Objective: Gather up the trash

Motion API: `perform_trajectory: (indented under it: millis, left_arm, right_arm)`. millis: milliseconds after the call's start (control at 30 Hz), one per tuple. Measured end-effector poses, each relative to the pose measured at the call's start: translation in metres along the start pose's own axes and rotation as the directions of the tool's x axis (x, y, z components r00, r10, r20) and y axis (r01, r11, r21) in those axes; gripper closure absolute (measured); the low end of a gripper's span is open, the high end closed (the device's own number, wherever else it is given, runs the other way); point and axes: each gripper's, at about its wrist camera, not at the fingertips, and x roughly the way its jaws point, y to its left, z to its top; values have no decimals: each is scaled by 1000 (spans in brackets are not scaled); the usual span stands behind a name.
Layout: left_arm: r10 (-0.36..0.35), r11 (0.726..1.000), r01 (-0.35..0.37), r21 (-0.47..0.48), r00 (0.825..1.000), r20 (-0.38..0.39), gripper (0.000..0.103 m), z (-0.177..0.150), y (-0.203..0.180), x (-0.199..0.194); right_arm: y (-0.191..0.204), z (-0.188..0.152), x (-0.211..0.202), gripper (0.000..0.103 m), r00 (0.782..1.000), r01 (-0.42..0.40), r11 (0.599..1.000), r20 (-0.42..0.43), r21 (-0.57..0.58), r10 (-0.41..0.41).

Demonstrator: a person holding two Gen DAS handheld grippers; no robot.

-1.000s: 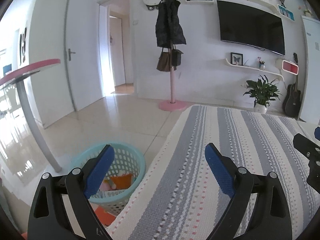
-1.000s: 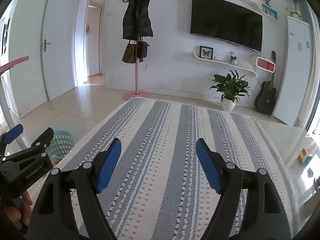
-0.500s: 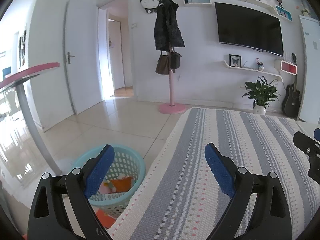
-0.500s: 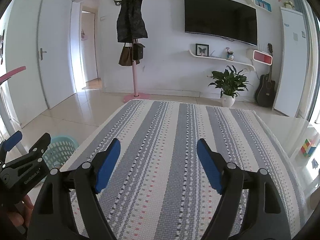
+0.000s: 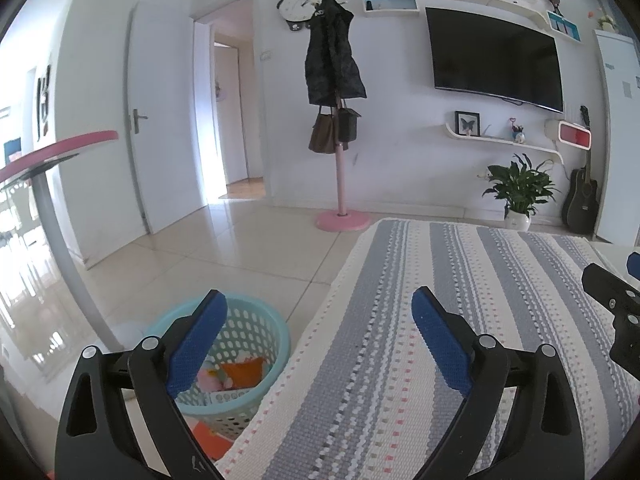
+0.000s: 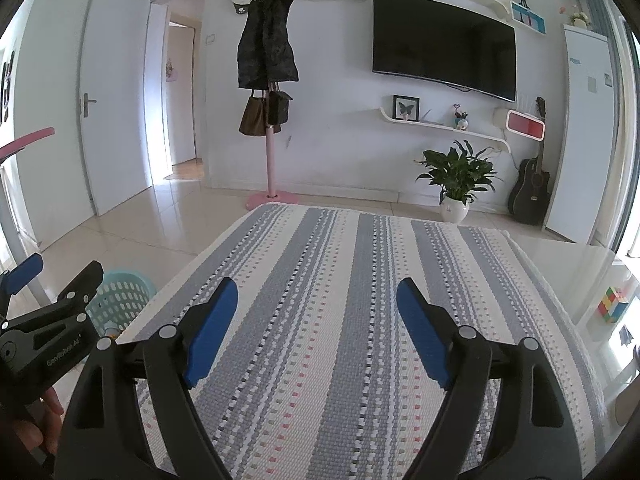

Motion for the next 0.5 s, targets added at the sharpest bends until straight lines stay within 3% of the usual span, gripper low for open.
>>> perform_trajectory:
  millis: [500]
  left_arm:
    - [-12, 1000, 12, 6, 1000, -6, 10, 1, 0, 0]
  right_arm:
    - [3, -2, 0, 25, 1000, -2, 1000, 3, -12, 2]
